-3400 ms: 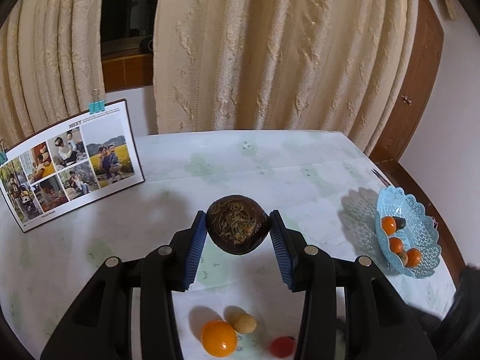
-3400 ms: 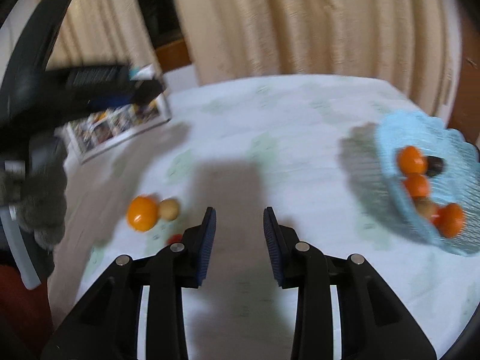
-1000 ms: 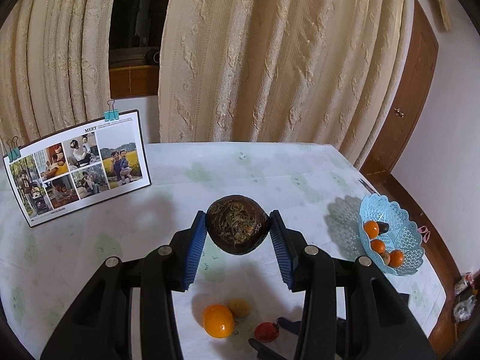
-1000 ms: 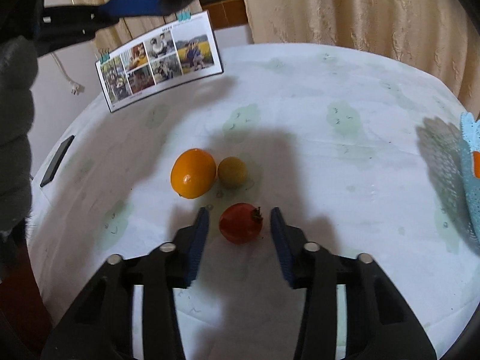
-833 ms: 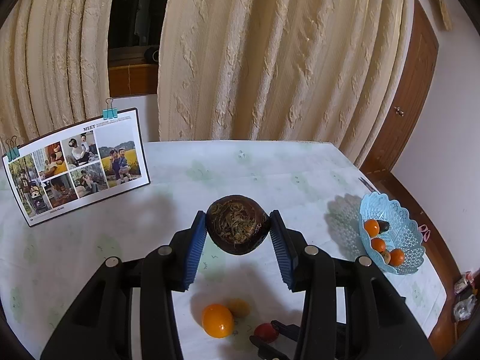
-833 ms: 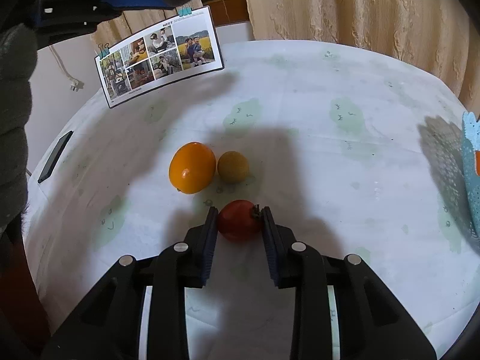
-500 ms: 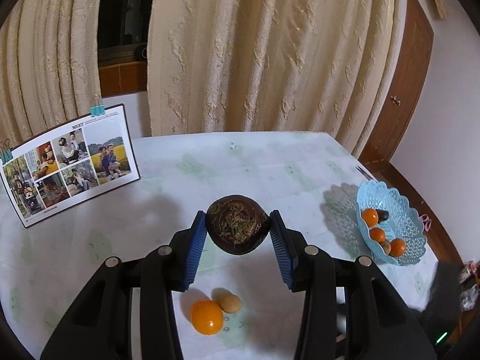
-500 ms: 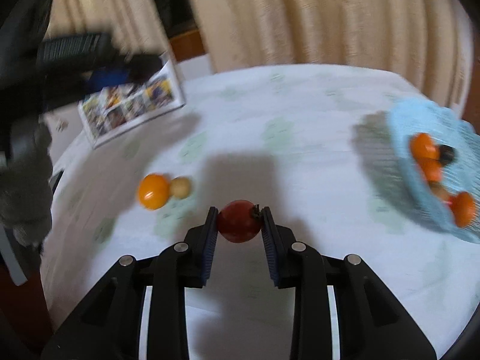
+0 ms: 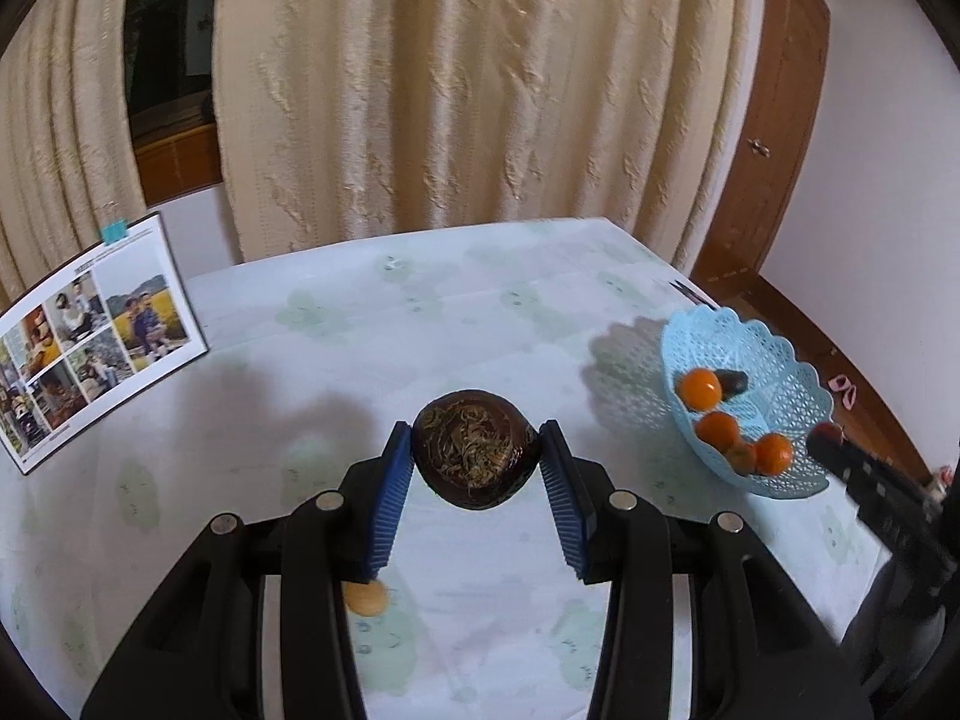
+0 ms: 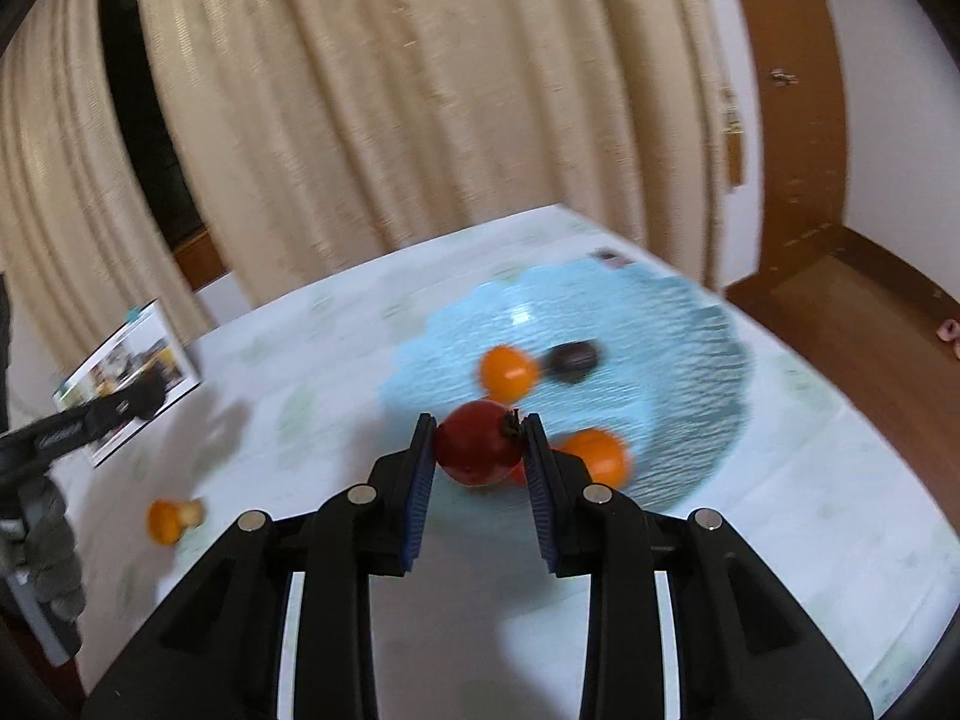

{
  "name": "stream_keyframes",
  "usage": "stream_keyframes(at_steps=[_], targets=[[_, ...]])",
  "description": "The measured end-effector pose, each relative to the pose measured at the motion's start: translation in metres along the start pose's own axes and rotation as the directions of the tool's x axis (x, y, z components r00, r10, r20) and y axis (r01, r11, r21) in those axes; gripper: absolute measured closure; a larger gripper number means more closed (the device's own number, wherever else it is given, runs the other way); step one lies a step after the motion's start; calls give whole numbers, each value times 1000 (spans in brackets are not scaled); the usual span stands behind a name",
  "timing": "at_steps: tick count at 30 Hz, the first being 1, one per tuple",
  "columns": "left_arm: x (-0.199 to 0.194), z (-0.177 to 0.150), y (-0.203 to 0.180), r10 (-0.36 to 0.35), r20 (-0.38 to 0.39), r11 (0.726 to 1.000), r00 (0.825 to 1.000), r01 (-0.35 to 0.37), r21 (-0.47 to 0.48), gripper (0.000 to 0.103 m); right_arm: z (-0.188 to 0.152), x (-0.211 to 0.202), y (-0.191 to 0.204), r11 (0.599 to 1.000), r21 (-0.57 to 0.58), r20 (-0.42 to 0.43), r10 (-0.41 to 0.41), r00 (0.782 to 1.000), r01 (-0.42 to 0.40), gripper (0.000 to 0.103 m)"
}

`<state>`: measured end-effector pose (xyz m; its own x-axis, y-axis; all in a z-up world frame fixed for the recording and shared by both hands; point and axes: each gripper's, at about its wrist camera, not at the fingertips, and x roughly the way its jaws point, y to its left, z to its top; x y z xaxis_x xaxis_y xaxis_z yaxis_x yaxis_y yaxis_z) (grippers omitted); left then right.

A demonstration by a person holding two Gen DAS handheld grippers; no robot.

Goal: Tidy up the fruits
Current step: 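Drop the tomato into the basket with the right tool while the left tool carries its fruit there, then release the dark brown fruit into the basket with the left tool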

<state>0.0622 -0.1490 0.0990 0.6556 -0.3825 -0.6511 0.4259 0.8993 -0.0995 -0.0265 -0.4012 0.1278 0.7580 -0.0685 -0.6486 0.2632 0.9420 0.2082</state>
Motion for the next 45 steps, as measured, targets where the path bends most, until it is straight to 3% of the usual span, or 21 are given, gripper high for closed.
stream_keyframes(at_steps=[6, 8, 16, 23, 26, 30, 32, 34, 45], targets=[[8, 1, -26, -12, -19, 999, 1000, 13, 43, 59, 2, 1, -40, 994, 74, 45, -84, 995, 80, 71], [10, 1, -33, -18, -23, 998, 1000, 19, 55, 59, 1, 3, -53, 990, 105, 58, -103, 993, 97, 63], [29, 5, -74, -86, -61, 991, 994, 92, 99, 59, -13, -1, -73, 973, 152, 127, -193, 973, 173, 62], [51, 8, -119, -136, -92, 978, 986, 149, 147, 59, -21, -6, -80, 964, 194, 178, -217, 960, 182, 62], [61, 9, -136, -158, -109, 972, 981, 174, 160, 59, -21, -9, -81, 960, 206, 204, -231, 951, 188, 52], [75, 8, -160, -193, -135, 960, 972, 215, 178, 59, -21, -12, -80, 961, 201, 213, -230, 950, 187, 52], [76, 9, -169, -211, -133, 954, 968, 234, 188, 51, -21, -11, -80, 962, 202, 211, -225, 951, 183, 52], [73, 11, -173, -231, -115, 948, 966, 249, 195, 26, -21, -12, -82, 961, 209, 210, -223, 952, 179, 52], [53, 20, -125, -158, -56, 978, 986, 164, 127, 25, -20, -12, -83, 958, 223, 216, -229, 949, 180, 52]])
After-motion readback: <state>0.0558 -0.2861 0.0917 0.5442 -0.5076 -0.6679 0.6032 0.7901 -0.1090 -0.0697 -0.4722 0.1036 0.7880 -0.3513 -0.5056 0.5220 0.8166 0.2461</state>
